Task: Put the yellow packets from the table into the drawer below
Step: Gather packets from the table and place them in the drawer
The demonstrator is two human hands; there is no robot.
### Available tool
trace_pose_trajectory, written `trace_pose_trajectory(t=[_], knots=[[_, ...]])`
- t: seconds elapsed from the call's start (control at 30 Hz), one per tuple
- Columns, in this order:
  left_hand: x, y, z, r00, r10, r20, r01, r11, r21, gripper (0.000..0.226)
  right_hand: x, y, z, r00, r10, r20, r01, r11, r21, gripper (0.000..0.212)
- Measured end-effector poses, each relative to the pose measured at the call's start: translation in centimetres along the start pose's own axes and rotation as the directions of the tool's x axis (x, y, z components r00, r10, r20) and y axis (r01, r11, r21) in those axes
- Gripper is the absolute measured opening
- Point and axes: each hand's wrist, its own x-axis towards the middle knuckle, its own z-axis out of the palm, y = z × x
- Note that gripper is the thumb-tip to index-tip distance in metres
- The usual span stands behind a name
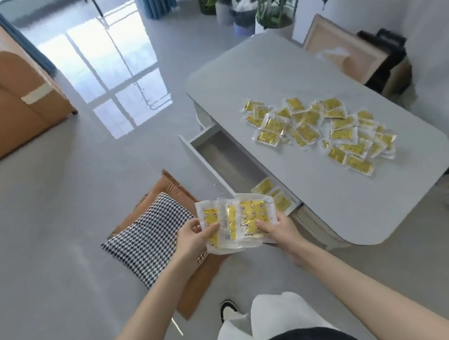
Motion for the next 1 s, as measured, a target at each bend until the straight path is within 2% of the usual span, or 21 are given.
trace_pose_trajectory(t=[0.13, 0.23, 0.3, 0.4, 0.43, 0.53, 0.7, 0.87, 1.0], knots=[[2.7, 0.6, 0.9, 0.999, 0.012, 0.047, -0.017, 0.993, 0.119, 0.032, 1.2, 1.1, 0.0, 0.993, 0.080, -0.088, -0.065, 0.985, 0.159, 0.018], [5.6, 1.6, 2.1, 0.995, -0.019, 0.094, 0.004, 0.987, 0.162, 0.029, 3.1, 1.4, -0.1, 0.976, 0.172, -0.131, -0.130, 0.952, 0.278, 0.022], [7.9, 2.5, 3.1, 0.995, -0.029, 0.100, 0.009, 0.981, 0.195, 0.022, 5.2, 1.5, -0.3, 0.967, 0.198, -0.159, -0.139, 0.937, 0.319, 0.043], [11.6, 3.7, 4.7, 0.995, -0.060, 0.080, 0.040, 0.971, 0.235, 0.014, 9.5, 2.6, -1.1, 0.960, 0.214, -0.178, -0.135, 0.918, 0.374, 0.106], [12.8, 4.1, 5.2, 0.994, -0.072, 0.081, 0.051, 0.968, 0.246, 0.014, 11.3, 3.3, -1.6, 0.957, 0.222, -0.185, -0.134, 0.908, 0.397, 0.111], [16.9, 5.6, 7.1, 0.992, -0.094, 0.084, 0.064, 0.948, 0.311, 0.021, 14.4, 1.9, -2.8, 0.939, 0.274, -0.210, -0.155, 0.877, 0.454, 0.094], [23.4, 7.9, 10.2, 0.990, -0.113, 0.079, 0.070, 0.907, 0.415, 0.024, 19.3, -0.6, -4.6, 0.884, 0.404, -0.234, -0.233, 0.816, 0.530, 0.054], [29.5, 8.1, 12.7, 0.991, -0.107, 0.074, 0.052, 0.849, 0.526, 0.026, 24.5, 0.4, -5.3, 0.832, 0.500, -0.242, -0.307, 0.777, 0.549, 0.064], [34.4, 6.0, 14.4, 0.991, -0.106, 0.082, 0.033, 0.786, 0.617, 0.026, 28.4, 2.9, -4.8, 0.774, 0.593, -0.223, -0.370, 0.709, 0.600, 0.062]])
